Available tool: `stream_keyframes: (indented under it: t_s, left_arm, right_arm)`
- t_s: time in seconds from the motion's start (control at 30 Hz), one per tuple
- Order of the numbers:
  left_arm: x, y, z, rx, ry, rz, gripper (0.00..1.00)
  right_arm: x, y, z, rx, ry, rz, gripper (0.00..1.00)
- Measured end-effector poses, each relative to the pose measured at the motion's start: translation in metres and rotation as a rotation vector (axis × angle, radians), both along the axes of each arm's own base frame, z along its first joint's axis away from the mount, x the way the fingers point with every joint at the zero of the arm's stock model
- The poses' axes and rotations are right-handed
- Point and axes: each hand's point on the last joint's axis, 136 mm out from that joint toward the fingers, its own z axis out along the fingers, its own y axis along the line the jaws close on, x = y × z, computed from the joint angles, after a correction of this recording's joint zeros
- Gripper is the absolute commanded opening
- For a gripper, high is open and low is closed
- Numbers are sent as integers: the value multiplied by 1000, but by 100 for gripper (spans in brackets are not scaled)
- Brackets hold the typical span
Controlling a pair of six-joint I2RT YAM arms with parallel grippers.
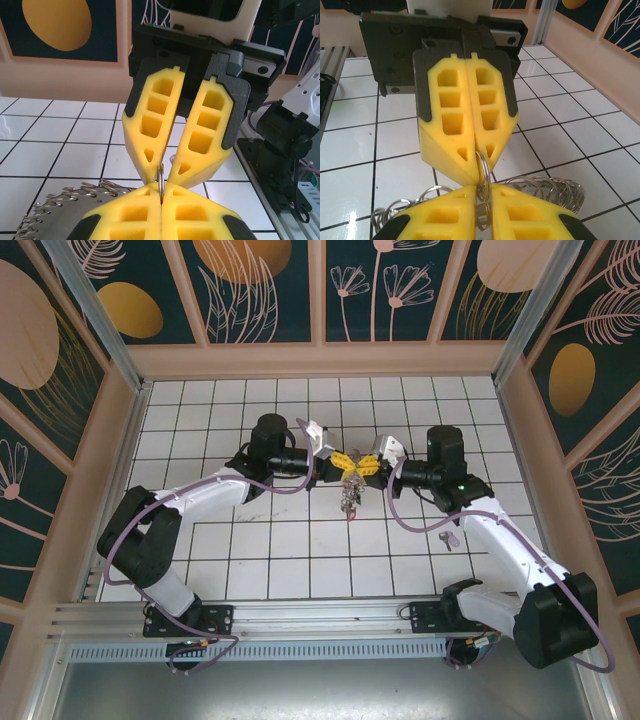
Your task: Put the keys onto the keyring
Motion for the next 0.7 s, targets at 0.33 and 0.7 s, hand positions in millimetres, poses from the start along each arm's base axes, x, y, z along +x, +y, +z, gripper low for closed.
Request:
stream_keyframes:
  t_s: [0.33, 0.7]
  left_arm:
    - [2, 1, 0, 18, -21, 4, 6]
    - [9, -1, -5, 134, -59, 29, 19]
  right_arm:
    - [0, 0, 1, 11, 21, -8, 0]
    - [6, -2, -11, -71, 29, -52, 0]
